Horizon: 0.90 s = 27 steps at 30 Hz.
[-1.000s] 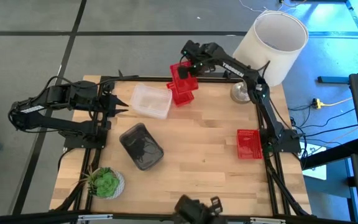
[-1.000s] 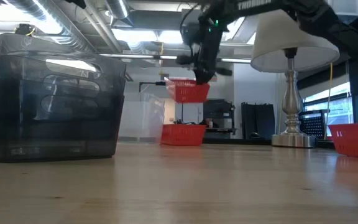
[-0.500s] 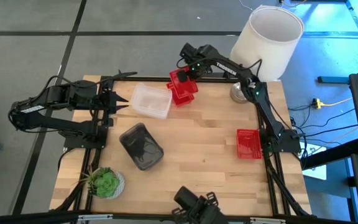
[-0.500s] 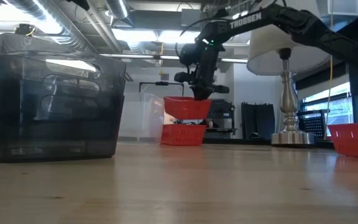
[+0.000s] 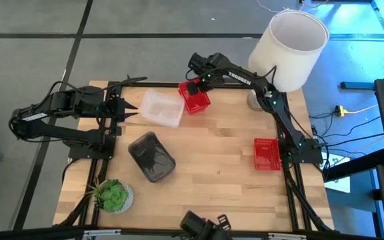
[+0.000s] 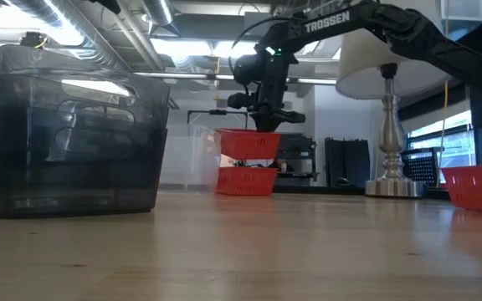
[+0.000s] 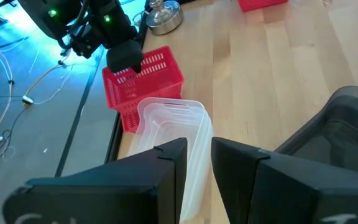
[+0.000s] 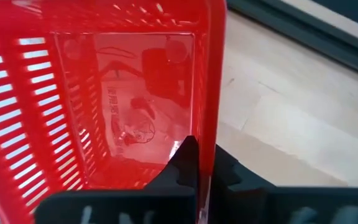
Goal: Stack baskets by color
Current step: Stack the bottom left orange bin on the top orange bin
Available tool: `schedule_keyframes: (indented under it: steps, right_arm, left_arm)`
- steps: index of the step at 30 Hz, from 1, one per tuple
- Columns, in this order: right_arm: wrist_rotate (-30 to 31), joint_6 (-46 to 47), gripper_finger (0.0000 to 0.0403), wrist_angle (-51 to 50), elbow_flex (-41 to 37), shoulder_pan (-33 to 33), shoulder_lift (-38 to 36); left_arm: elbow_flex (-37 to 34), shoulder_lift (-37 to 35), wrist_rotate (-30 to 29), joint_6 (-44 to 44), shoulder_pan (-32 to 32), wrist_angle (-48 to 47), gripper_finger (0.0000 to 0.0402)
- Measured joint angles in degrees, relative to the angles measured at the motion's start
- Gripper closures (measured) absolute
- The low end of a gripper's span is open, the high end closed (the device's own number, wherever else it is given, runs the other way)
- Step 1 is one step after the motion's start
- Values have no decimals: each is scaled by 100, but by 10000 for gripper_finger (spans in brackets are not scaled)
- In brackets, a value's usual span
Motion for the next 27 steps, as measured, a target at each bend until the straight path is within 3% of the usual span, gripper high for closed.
schedule_keyframes:
  steps: [16,27]
  right_arm:
    - [347,255,403,-40,-39,135,0]
    - [203,196,403,361,-621,217,0]
  left_arm:
    - [0,0,46,0,0,0,335]
    - [0,0,46,0,0,-2,335]
